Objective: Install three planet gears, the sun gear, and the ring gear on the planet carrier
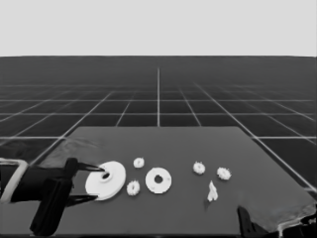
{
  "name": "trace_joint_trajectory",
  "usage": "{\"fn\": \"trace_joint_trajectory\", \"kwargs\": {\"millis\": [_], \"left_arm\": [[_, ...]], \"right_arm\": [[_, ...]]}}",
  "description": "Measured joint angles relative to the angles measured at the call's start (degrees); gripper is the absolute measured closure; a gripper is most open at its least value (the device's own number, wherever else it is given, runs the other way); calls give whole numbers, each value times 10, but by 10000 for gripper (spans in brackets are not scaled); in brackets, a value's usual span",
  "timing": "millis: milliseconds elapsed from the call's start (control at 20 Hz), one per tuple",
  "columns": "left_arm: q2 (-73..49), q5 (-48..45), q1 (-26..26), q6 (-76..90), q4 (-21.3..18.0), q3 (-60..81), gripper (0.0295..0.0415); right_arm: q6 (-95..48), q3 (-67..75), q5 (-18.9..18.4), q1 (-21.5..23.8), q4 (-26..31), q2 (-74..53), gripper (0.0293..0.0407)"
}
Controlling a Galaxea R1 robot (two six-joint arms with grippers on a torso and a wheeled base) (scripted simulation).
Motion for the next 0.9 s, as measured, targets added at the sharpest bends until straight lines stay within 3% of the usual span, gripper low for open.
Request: {"fn": "trace_joint_trajectory", "kwargs": {"millis": [50, 100, 150, 200, 250, 300, 350, 400, 500, 650, 700, 750, 800, 900], "left_arm": [[1, -11, -15, 1, 17, -16, 414], [1, -18, -24, 1, 27, -26, 396], [1, -22, -29, 1, 33, -32, 364], [157, 247, -9, -277, 310, -12, 337], [370, 533, -3, -564, 278, -52, 320], [473, 535, -4, -838, 99, -164, 306], [494, 524, 4, -957, -12, -264, 310], [500, 508, 12, -1006, -75, -338, 318], [509, 492, 23, -1039, -133, -418, 324], [515, 487, 28, -1046, -158, -459, 326], [515, 479, 121, -1051, -46, -459, 326], [520, 471, 202, -1036, 20, -482, 326], [527, 461, 245, -1018, 54, -511, 326], [536, 446, 278, -996, 82, -548, 326]], "right_arm": [[1, -13, -6, 12, -18, -3, 392], [1, -21, -9, 18, -28, -5, 363], [2, -26, -11, 22, -34, -6, 332], [2, -28, -12, 25, -38, -7, 320], [2, -30, -13, 26, -40, -7, 317], [2, -31, -13, 27, -41, -8, 316], [2, -31, -13, 27, -42, -8, 315], [2, -32, -13, 27, -42, -8, 315], [2, -32, -13, 28, -43, -8, 315], [2, -32, -13, 28, -43, -8, 315], [2, -32, -13, 28, -43, -8, 315], [2, -32, -13, 28, -43, -8, 315], [2, -32, -13, 28, -43, -8, 315], [2, -32, -13, 28, -43, -8, 315]]}}
